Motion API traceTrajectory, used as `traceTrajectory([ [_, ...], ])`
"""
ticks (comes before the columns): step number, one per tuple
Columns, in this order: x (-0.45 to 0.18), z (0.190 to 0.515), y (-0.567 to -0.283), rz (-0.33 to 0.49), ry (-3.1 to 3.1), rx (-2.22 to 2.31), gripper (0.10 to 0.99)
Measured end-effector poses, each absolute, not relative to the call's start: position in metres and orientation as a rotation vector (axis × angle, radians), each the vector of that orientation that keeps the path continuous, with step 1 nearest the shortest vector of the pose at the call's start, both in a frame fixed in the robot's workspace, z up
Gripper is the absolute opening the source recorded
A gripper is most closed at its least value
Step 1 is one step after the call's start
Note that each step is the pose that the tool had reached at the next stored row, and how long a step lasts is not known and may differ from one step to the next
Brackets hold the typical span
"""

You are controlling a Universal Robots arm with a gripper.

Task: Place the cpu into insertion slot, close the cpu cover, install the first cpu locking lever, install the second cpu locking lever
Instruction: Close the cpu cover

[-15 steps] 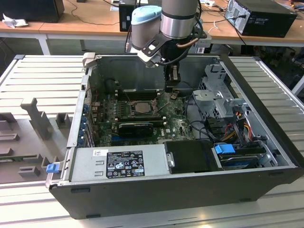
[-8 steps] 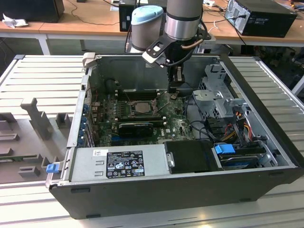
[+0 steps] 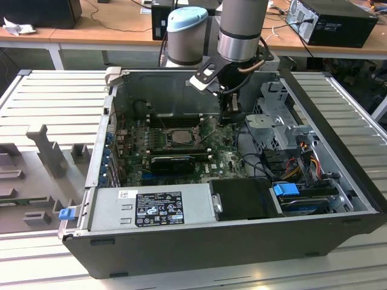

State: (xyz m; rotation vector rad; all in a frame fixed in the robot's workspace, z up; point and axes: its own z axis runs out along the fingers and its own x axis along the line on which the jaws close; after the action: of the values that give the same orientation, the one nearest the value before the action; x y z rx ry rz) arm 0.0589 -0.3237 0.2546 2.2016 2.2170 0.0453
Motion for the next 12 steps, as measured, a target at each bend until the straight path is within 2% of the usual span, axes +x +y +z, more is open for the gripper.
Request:
traceTrajectory([
  [12,0.034,0.253,-0.324,0.042,2.224,2.199,0.106],
])
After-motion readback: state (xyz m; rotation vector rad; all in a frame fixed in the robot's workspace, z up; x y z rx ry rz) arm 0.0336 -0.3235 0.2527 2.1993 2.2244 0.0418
